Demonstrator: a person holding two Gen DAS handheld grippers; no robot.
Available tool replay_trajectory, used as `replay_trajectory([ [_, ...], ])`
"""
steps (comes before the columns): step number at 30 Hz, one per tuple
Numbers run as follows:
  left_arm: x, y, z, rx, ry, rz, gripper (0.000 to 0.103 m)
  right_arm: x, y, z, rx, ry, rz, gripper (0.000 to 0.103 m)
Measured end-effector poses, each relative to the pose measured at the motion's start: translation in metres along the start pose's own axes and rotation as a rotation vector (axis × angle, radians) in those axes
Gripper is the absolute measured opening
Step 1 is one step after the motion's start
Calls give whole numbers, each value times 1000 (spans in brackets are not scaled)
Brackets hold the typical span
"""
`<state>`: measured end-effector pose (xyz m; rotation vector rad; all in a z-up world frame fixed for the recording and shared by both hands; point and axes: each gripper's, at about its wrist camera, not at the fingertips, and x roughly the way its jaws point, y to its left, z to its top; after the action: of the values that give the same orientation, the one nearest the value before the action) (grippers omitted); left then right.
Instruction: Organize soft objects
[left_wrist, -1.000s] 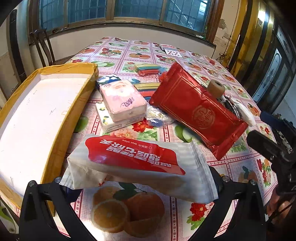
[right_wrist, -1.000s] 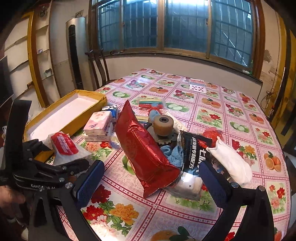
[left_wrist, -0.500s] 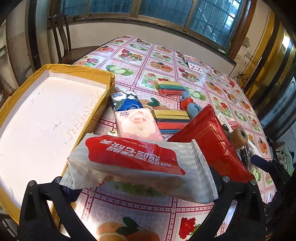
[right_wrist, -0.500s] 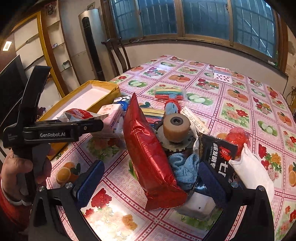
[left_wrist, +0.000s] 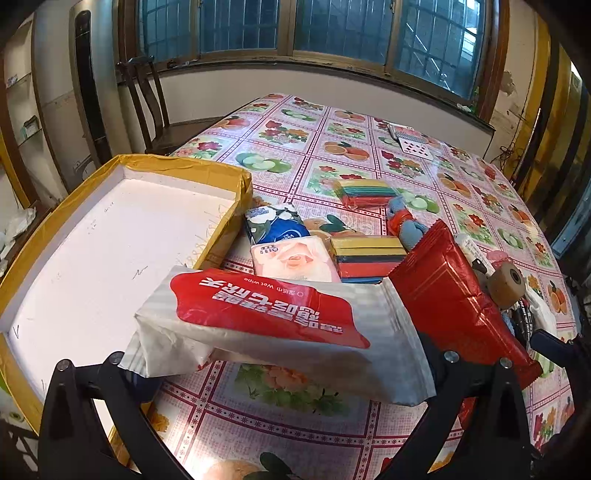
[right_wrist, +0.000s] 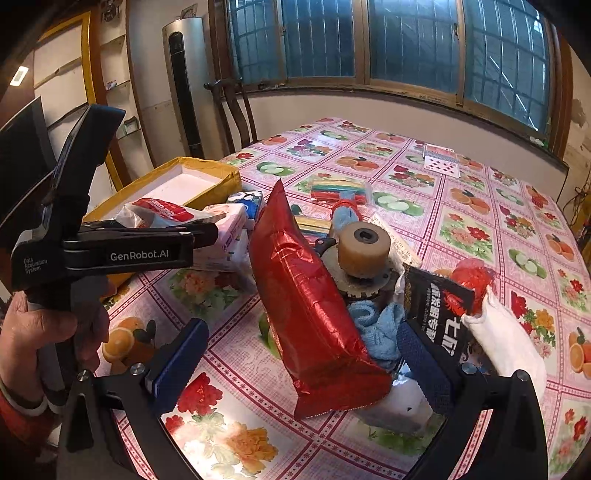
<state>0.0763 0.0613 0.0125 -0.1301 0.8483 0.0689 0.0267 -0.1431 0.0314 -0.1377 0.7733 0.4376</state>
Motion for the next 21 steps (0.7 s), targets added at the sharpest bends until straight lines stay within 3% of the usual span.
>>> replay_trajectory([
  [5,10,5,5,-52,39,-26,103,10,-9,10,5,27,30,102],
  [9,17,2,12,-84,88,-81,103,23,-18,14,44,68,107,97],
  [21,44,-7,22,-106,178,-86,103,43,-17,9,30,128,172,89],
])
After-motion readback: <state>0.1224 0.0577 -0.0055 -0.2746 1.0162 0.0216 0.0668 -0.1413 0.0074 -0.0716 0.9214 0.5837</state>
